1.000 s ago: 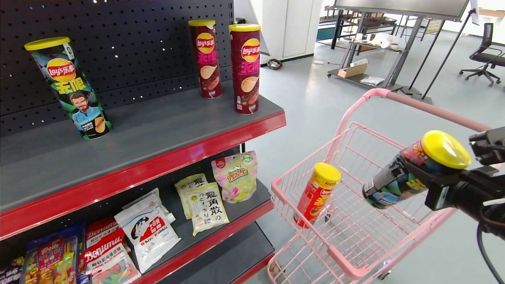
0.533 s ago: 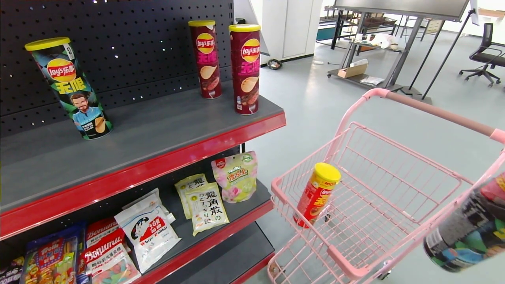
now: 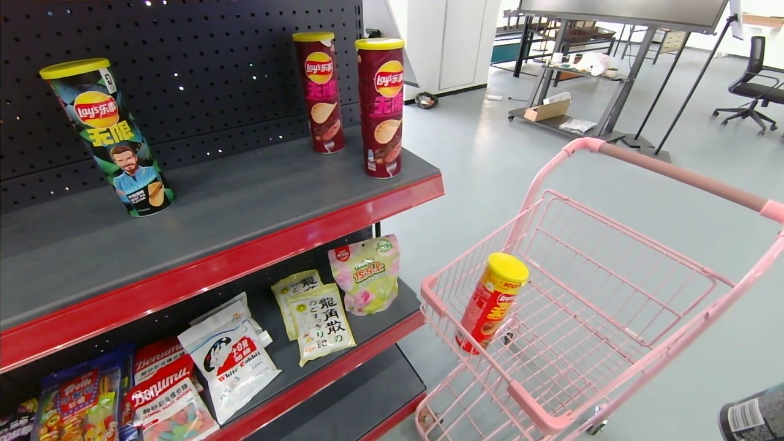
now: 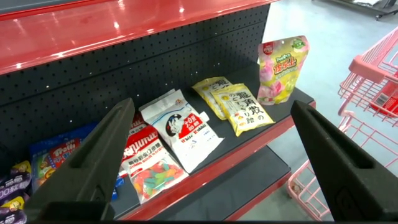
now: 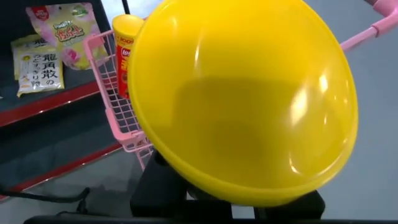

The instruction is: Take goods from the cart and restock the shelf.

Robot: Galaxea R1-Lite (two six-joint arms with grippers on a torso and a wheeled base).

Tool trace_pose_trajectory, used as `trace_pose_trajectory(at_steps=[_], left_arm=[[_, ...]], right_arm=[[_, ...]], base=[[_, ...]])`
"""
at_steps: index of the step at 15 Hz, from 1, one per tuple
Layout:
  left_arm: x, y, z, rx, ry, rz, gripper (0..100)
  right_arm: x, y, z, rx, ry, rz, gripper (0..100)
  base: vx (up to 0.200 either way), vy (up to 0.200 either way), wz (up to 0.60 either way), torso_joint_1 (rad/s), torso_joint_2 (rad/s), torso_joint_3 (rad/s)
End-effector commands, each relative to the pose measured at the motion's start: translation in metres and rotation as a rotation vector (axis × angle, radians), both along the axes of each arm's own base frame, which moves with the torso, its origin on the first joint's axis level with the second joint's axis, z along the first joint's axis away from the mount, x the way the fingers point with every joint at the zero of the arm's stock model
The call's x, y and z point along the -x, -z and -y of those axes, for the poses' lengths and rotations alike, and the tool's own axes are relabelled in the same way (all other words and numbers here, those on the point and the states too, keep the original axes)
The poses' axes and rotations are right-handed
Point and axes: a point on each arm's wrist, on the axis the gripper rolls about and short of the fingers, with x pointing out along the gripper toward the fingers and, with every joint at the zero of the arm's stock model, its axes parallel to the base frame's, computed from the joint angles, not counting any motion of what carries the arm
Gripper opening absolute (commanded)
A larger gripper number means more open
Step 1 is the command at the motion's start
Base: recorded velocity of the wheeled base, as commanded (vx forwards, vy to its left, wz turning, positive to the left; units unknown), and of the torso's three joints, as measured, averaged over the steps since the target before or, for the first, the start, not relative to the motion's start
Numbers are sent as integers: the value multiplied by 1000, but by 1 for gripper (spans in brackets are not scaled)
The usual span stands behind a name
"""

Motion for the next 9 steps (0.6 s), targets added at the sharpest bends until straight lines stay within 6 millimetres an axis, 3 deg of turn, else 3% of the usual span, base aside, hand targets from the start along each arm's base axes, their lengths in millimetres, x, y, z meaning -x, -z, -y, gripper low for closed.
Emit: trace_pose_trajectory(at_steps=[1, 5, 9], left_arm=[[0, 0, 0, 0, 1, 0, 100], [0, 0, 0, -1, 1, 0, 100], [0, 0, 0, 0, 1, 0, 100]], right_arm=[[5, 3, 1, 1, 4, 18, 0], [5, 3, 1, 0, 5, 19, 0], [4, 2, 1, 2, 3, 18, 0]], base=[[0, 0, 0, 0, 0, 0], [0, 0, 0, 19, -47, -30], [0, 0, 0, 162, -478, -294]])
